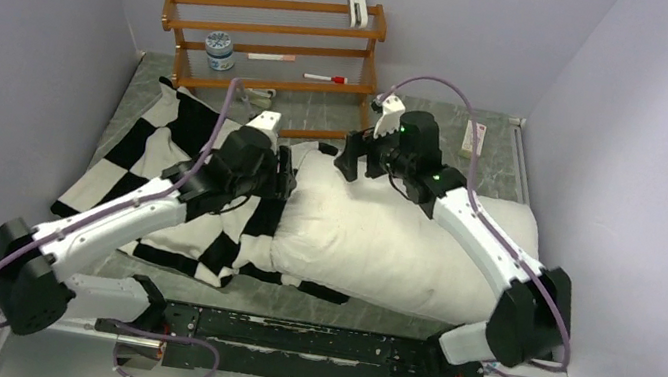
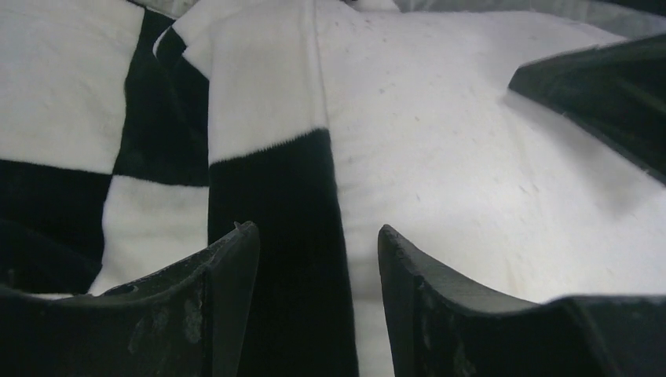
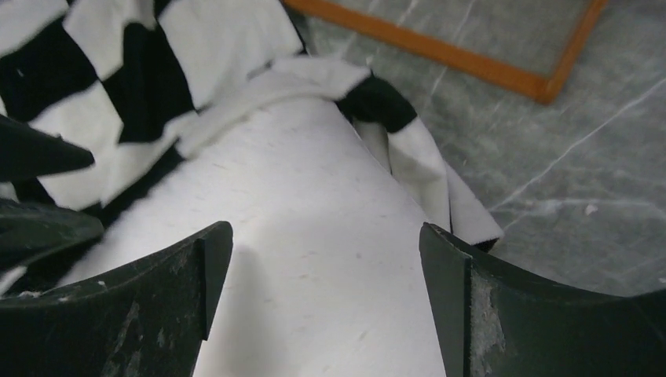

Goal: Put the pillow into the pillowcase

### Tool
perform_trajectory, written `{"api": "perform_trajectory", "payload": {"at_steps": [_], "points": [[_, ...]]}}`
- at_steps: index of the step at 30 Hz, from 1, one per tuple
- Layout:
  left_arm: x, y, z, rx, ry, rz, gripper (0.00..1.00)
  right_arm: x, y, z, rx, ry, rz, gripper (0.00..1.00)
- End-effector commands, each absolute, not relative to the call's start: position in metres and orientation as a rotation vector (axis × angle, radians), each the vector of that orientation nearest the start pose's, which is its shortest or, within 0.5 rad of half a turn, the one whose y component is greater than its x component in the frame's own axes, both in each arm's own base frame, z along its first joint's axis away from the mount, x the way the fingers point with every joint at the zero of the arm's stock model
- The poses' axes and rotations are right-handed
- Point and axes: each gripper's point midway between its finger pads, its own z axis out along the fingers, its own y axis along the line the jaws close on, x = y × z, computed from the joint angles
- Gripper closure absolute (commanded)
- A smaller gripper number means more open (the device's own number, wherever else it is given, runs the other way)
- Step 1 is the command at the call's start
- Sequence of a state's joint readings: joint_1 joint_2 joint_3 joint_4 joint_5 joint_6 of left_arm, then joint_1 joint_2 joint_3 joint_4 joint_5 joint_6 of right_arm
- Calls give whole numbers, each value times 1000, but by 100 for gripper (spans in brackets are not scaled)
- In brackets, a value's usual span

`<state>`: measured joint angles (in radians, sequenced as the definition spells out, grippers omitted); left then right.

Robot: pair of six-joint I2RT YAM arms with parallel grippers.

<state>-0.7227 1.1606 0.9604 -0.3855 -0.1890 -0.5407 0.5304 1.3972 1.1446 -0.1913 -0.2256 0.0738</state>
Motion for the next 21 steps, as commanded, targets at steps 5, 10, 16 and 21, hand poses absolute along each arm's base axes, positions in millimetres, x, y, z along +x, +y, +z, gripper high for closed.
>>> {"api": "perform_trajectory", "payload": {"at_steps": [5,10,16,21], "points": [[340,-252,173,97,2158,-433,46,325,269,146,-855,2131,839,18],[344,-284,187,230,2155,-547,83,302,278,139,-791,2100,934,57],[320,-330,245,377,2054,-771,95,307,279,138,-603,2036,947,100],[292,-360,268,472,2013,-984,95,320,280,141,-467,2014,945,100]]}}
